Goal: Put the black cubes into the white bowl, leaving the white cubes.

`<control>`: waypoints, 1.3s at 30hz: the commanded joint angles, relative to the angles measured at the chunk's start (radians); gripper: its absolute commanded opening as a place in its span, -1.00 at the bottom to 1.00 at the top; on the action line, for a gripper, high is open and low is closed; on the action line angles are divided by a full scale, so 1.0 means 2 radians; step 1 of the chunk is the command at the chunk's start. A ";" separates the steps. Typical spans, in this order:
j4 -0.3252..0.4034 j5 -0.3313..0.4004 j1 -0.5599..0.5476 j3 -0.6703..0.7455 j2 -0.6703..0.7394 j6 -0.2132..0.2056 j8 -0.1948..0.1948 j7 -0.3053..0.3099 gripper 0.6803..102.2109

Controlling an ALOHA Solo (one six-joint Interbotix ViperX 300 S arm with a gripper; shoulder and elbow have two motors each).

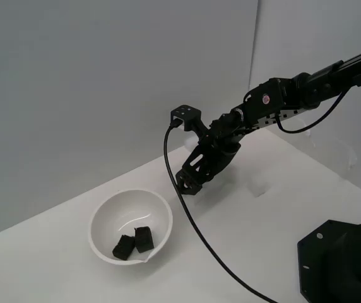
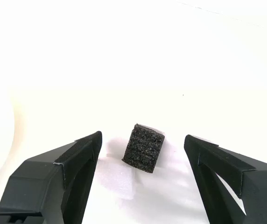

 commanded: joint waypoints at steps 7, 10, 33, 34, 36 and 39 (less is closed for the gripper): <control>0.002 -0.002 -0.002 0.007 0.004 -0.007 0.002 0.000 0.56; 0.002 -0.002 -0.002 0.010 0.008 -0.007 0.002 0.001 -0.08; 0.002 -0.002 -0.003 0.162 0.160 -0.009 0.001 0.044 -0.96; 0.002 -0.002 -0.005 0.170 0.169 -0.009 0.000 0.048 -0.96; 0.002 -0.002 -0.016 0.187 0.186 -0.010 -0.001 0.051 -0.96; 0.001 -0.002 -0.039 0.207 0.205 -0.015 -0.005 0.051 -0.96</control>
